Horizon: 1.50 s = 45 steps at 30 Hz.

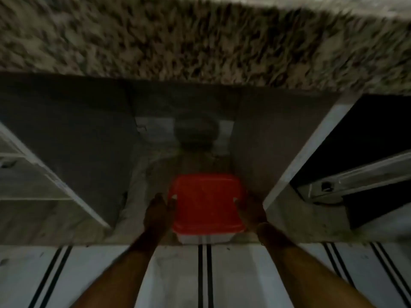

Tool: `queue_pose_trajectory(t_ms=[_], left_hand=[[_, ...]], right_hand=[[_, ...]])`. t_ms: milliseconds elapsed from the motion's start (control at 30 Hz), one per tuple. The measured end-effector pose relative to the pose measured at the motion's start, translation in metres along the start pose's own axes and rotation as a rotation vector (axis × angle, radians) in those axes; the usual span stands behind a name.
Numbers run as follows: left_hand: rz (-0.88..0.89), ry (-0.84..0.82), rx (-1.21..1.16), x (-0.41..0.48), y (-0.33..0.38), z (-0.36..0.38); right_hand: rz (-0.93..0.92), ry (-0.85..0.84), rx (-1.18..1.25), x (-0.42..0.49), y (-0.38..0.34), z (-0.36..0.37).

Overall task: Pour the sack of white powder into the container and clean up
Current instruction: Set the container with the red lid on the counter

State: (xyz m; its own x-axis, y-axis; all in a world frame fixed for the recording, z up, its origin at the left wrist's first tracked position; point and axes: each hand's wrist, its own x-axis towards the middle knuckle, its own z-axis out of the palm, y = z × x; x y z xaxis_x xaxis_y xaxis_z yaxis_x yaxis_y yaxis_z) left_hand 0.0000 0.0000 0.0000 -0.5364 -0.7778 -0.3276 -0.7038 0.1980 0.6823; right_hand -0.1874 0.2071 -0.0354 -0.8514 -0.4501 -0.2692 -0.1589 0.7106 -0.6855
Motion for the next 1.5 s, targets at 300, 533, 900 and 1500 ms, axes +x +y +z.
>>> queue_pose_trajectory(t_ms=[300,533,900,1500], left_hand=[[-0.041,-0.067,-0.186,0.027,-0.015,0.04],[-0.057,-0.036,-0.241,-0.068,0.03,-0.044],[-0.159,-0.046,-0.174,-0.283,0.18,-0.278],[0.365,-0.051,-0.285,-0.289,0.409,-0.517]], right_hand=[[0.23,0.061,0.308,0.025,0.024,0.028],[0.296,0.097,0.444,-0.093,-0.047,-0.046],[0.321,0.114,0.373,-0.314,-0.237,-0.255],[-0.059,0.336,0.355,-0.336,-0.481,-0.48]])
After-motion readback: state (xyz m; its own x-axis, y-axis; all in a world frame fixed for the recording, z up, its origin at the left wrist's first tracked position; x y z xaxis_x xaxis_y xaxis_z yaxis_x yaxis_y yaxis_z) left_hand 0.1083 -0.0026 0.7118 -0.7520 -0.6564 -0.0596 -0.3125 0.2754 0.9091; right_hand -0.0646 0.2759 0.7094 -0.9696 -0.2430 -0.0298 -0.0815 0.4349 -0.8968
